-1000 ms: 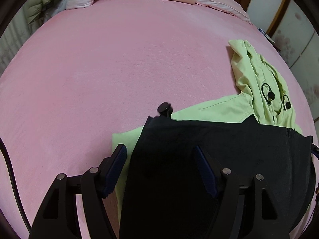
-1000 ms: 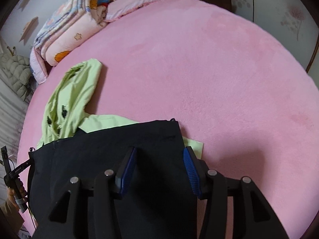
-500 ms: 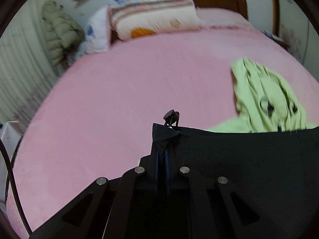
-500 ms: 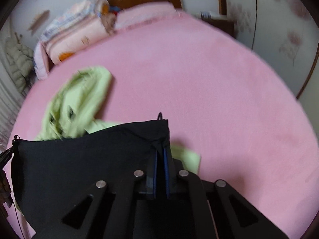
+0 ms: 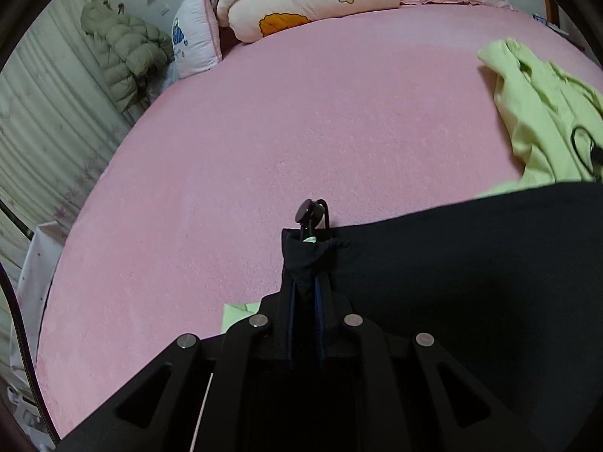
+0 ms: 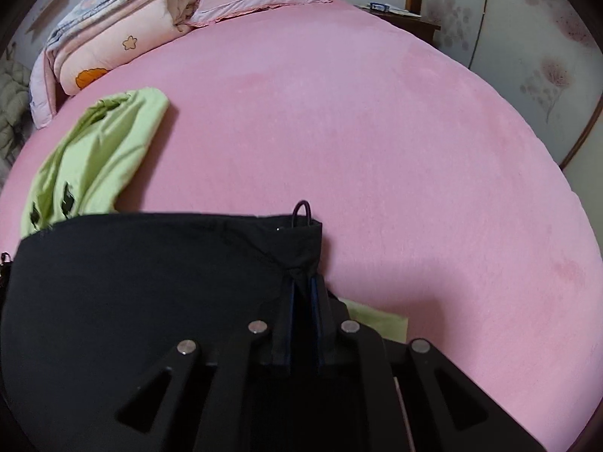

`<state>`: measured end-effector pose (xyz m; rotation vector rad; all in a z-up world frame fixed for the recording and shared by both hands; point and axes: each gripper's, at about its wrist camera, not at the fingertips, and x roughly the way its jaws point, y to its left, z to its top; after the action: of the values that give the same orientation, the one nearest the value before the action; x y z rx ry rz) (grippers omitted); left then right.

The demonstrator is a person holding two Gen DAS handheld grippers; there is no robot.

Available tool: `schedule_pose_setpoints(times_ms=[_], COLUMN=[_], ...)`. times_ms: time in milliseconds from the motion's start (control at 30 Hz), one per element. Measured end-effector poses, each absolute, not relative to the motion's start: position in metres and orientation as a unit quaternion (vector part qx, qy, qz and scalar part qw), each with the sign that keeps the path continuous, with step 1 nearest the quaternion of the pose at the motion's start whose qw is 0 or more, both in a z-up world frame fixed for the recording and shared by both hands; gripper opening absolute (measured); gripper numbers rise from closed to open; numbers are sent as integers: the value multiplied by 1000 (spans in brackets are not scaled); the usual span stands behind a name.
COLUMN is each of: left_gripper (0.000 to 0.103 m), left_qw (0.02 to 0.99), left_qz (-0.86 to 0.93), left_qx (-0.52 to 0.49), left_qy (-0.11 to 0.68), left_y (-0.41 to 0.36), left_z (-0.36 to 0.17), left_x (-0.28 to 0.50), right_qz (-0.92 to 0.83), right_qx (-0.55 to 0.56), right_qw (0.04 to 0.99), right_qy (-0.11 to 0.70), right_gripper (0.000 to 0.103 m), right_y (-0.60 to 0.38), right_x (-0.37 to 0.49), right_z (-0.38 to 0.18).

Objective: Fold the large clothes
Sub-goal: 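Lift the hem with both grippers and fold it toward the hood, then lay the hem down and open both grippers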

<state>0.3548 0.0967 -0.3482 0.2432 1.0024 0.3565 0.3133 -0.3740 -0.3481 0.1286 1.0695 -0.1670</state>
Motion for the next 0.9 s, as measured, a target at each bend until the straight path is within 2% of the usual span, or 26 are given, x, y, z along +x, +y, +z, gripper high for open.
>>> schedule_pose_setpoints(times_ms=[433, 467, 533, 567, 600, 700, 767, 900], left_gripper=[11, 14, 33, 54, 69, 91, 93, 95], left_qw=[859, 856, 855, 858, 866, 896, 909, 920], left_qz=[157, 156, 150, 146, 145, 128, 103, 58], left_qx=[95, 95, 97, 99, 101, 120, 121, 96], left_qy=[478, 483, 487, 482, 468, 408, 386, 376], left_y=[100, 101, 102, 101, 100, 88, 78, 61], left_z=[-350, -349, -341, -333, -321, -281, -254, -217], left_x=[349, 352, 355, 356, 355, 351, 356, 385], right_qz=[-95, -97, -103, -107, -108, -90, -70, -31], right_qx=[27, 31, 27, 22, 19, 31, 43, 78], right_qw=[856, 857, 858, 860, 865, 891, 904, 916], right_qy=[508, 506, 503, 499, 489, 444, 421, 392], right_gripper=[4, 6, 13, 21, 25, 38, 47, 47], right_y=[-365, -366, -366, -364, -363, -356, -351, -341], right_x=[299, 298, 300, 301, 300, 298, 302, 327], right_z=[-349, -347, -339, -332, -322, -279, -250, -203])
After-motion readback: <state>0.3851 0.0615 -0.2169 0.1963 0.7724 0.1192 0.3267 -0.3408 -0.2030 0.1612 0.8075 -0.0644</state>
